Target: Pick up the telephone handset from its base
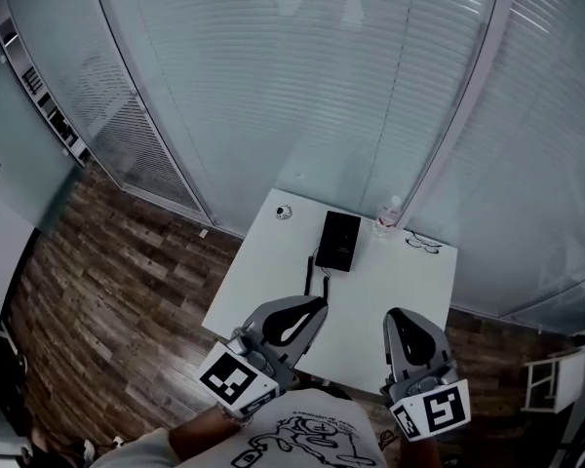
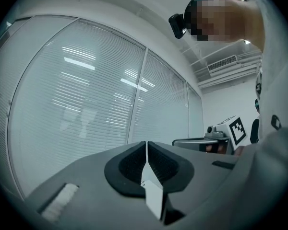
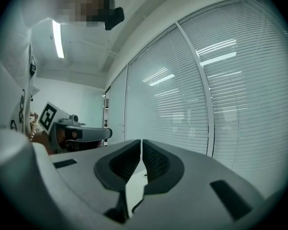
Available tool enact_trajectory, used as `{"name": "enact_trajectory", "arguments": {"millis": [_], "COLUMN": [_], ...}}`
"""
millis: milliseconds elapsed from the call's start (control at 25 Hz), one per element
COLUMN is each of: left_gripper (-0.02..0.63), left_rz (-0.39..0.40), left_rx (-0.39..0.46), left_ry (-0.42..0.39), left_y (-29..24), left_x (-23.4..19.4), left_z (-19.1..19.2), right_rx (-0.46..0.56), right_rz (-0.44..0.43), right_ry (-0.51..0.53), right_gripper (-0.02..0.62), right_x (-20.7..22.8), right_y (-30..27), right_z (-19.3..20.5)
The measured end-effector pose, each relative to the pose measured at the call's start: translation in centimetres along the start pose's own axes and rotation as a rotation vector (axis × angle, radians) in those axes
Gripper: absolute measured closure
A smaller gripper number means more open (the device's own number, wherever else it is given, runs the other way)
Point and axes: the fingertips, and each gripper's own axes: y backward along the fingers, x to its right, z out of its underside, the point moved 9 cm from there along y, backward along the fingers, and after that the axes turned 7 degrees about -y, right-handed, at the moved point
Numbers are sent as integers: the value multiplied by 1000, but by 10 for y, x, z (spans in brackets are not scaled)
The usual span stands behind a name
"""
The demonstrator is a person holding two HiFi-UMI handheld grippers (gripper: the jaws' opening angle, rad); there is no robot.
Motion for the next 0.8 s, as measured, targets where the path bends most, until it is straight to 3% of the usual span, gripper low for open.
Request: {"name": "enact_trajectory", "arguments": {"millis": [280,800], "left_gripper": [594,594], "left_rz": [2,15], "left_rx": [-18,8], "left_ry": [15,-1], "left_y": [-31,-62], "left_x": [1,-44], "left_z": [9,-5], "right_rx": [-17,-1], "right_rz": [-18,-8], "right_ry": [-9,-3], "right_gripper": [583,583], "right_x": [25,39], "right_y": [-9,-54], "right_z": [4,-10]}}
